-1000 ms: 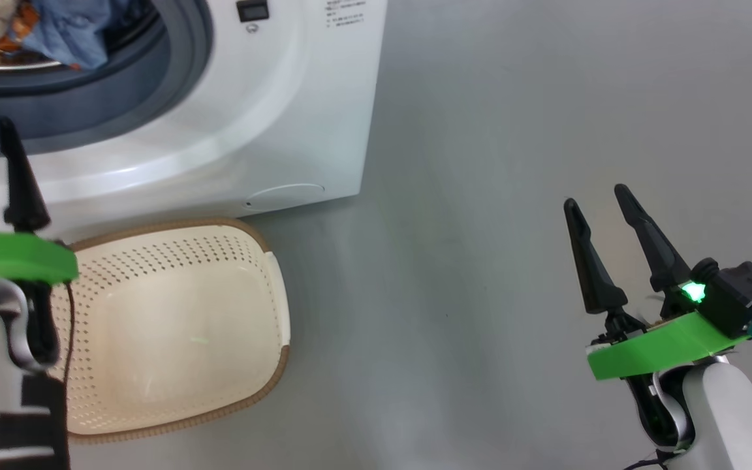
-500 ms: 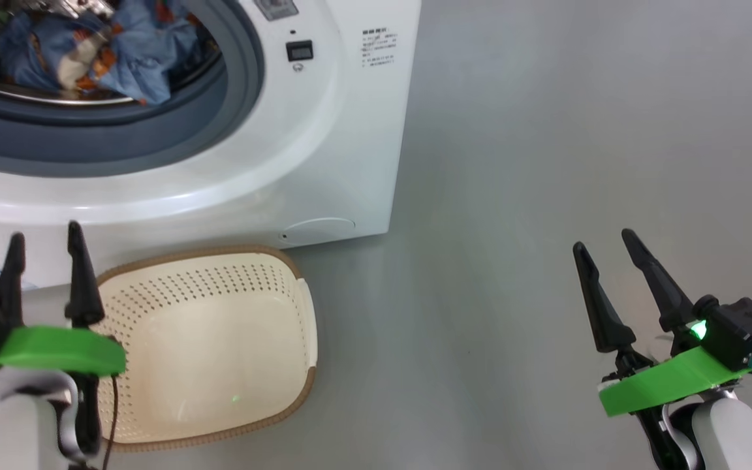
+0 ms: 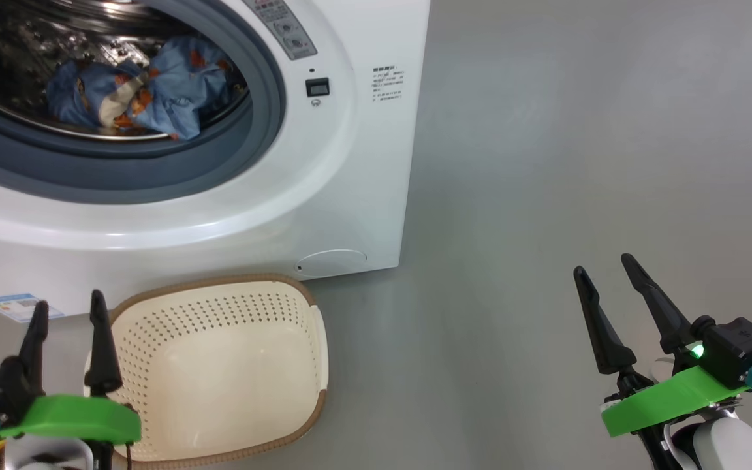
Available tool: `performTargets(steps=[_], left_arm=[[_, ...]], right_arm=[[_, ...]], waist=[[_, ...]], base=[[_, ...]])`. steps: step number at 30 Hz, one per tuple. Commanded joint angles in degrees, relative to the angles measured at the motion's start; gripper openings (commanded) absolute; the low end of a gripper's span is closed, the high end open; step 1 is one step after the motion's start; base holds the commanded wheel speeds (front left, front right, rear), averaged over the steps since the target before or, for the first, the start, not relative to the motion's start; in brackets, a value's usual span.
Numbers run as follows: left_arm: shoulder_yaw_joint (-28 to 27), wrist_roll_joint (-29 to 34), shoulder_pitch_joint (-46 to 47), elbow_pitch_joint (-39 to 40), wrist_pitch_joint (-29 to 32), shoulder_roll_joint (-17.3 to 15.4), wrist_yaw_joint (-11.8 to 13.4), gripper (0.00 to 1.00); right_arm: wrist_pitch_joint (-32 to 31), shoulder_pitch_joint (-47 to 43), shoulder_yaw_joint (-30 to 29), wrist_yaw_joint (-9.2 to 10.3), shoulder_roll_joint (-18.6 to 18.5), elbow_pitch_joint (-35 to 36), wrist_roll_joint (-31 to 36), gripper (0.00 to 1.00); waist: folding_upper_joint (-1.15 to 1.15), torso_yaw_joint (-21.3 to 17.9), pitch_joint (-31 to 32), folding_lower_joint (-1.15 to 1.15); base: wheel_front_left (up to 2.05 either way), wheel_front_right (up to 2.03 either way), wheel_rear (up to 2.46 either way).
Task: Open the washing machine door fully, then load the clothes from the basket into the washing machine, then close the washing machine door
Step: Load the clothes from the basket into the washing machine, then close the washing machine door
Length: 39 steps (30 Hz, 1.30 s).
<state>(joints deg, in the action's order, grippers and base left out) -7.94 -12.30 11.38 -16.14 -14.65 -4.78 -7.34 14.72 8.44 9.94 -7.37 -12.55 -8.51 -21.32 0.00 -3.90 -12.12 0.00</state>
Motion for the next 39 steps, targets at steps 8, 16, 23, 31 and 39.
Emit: performTargets(steps=[8,16,23,31,39], left_arm=[[-2.3,-0.3,-4.8,4.4,-0.3,-0.6,-0.1,1.0],[-2.7,-0.6,-6.9,6.2,-0.3,0.3,-0.1,1.0],[-3.0,-1.6,-7.7,6.6,-0.3,0.7,-0.1,1.0],[-3.1,-1.6,-7.7,7.2,-0.3,0.9,-0.1,1.0],[-3.1,-1.2,-7.5,7.6,-0.3,0.9,-0.1,1.0]], right_arm=[[0.3,-1.9,2.0,-0.12,-0.3,0.7,-0.6,1.0],[0.3,-2.6,1.3,-0.12,-0.4,0.8,-0.5,1.0],[0.3,-2.9,1.0,-0.12,-0.3,0.9,-0.4,1.0],[0.3,-2.9,1.0,-0.12,-0.4,0.9,-0.6,1.0],[0.3,-2.8,0.9,-0.12,-0.2,0.9,-0.5,1.0]], waist=[[0.0,-1.2,2.0,0.0],[0.0,-1.4,2.6,0.0],[0.0,-1.3,3.3,0.0],[0.0,-1.1,3.3,0.0],[0.0,-1.0,3.1,0.0]], base=[[0.0,0.0,0.0],[0.0,0.0,0.0],[0.0,0.0,0.0],[0.0,0.0,0.0],[0.0,0.0,0.0]])
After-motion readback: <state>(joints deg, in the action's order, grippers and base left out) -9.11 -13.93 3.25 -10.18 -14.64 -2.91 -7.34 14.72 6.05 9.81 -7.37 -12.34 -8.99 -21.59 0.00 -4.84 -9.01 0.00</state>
